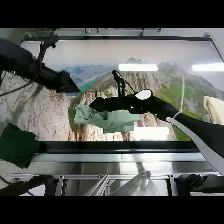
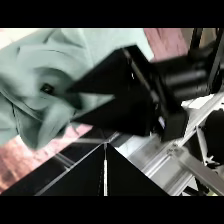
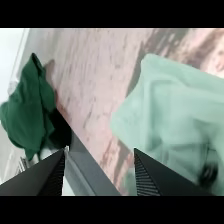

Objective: Fold the shirts.

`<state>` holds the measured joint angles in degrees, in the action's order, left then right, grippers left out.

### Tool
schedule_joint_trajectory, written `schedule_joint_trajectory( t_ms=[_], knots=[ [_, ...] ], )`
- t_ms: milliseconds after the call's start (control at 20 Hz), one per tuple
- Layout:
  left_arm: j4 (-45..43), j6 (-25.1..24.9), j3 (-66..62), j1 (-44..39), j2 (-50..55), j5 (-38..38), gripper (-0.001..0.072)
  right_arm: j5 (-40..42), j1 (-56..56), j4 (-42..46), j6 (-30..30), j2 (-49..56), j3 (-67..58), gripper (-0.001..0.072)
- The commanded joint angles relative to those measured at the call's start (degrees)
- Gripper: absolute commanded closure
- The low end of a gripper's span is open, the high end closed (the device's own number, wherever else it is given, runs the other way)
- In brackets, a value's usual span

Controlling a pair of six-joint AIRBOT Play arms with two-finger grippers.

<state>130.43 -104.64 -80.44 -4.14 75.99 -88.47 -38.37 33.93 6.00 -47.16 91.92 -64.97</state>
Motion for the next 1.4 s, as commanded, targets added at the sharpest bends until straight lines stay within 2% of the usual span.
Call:
schedule_joint_trajectory(
  t_ms=[0, 150, 400, 450, 500, 550, 750, 900, 1100, 1250, 1300, 1350],
  knots=[
    [0.04, -2.62, 10.95, 1.31, -5.18, 2.12, 0.0689, -3.08, -3.63, -5.49, 6.08, -0.96, -0.96, 0.0248],
    [0.09, -4.31, 16.72, 1.31, -6.49, 4.00, 0.0689, -12.02, -15.45, 1.25, 2.29, -8.66, -0.94, 0.0249],
    [0.22, -5.86, 20.94, 1.31, -6.43, 3.87, 0.0689, -23.82, -35.15, 26.05, -14.64, -17.75, 0.00, 0.0245],
    [0.26, -5.95, 20.90, 1.31, -6.49, 3.82, 0.0689, -26.03, -37.97, 29.40, -16.55, -18.10, 1.33, 0.0221],
    [0.26, -5.95, 20.90, 1.31, -6.60, 3.82, 0.0689, -27.28, -40.33, 31.30, -18.18, -18.14, 3.69, 0.0106],
    [0.28, -5.95, 20.90, 1.31, -6.60, 3.82, 0.0689, -27.12, -41.83, 31.26, -18.45, -18.12, 6.95, 0.0064],
    [4.44, -7.06, 20.90, 1.33, -6.60, 3.58, 0.0689, -20.00, -39.10, 29.46, -15.26, -14.93, 19.30, 0.0064],
    [10.16, -9.51, 20.90, 1.33, -6.60, 1.73, 0.0689, -17.92, -34.27, 24.17, -12.15, -8.66, 20.15, 0.0065],
    [10.29, -9.53, 20.90, 1.38, -6.64, -0.87, 0.0689, -17.55, -30.49, 11.67, -6.12, -1.14, 19.82, 0.0072],
    [10.29, -9.51, 20.90, 1.55, -6.78, -1.73, 0.0689, -17.44, -28.50, 10.19, -5.95, 1.66, 18.73, 0.0074],
    [10.29, -9.51, 20.90, 1.68, -6.78, -1.68, 0.0689, -17.38, -27.74, 9.81, -5.95, 2.25, 18.16, 0.0091],
    [10.29, -9.51, 20.90, 1.68, -6.78, -1.64, 0.0689, -17.31, -26.91, 8.48, -5.84, 2.89, 17.53, 0.0173]
  ],
)
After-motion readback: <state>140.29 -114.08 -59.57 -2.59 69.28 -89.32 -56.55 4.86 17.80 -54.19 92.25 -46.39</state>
